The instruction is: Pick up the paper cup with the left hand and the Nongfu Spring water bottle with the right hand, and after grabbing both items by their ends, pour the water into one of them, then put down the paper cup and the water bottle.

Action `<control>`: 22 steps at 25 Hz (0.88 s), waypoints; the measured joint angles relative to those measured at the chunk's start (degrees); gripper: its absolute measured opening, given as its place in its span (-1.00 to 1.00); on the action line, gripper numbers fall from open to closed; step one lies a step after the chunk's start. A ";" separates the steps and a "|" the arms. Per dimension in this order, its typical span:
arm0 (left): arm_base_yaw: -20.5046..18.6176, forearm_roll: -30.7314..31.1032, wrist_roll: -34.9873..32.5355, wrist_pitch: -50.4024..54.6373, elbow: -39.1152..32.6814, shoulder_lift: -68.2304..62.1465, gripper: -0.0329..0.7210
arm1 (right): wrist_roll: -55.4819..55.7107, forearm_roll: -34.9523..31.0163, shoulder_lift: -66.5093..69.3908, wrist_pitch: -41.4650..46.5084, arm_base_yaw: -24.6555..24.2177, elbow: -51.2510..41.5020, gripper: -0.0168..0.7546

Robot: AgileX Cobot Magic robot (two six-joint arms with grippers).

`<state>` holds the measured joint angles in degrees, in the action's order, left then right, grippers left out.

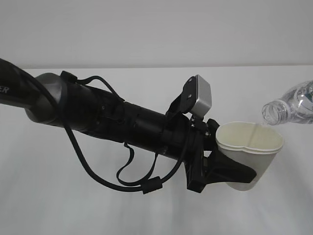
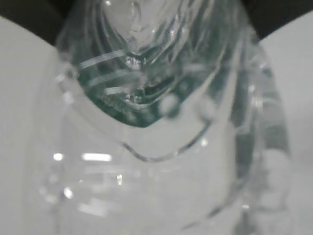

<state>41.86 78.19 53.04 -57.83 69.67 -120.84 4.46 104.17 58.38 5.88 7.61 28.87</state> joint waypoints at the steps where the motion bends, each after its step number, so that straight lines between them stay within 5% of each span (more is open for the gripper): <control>1: 0.00 0.05 0.00 0.00 0.00 0.00 0.17 | 0.00 0.00 0.00 0.00 0.00 0.00 0.15; 22: 0.00 0.27 0.22 0.00 0.00 0.00 0.17 | 0.02 0.00 0.00 0.09 0.00 0.00 0.15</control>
<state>41.86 78.46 53.25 -57.83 69.67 -120.84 4.49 104.17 58.38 5.97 7.61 28.87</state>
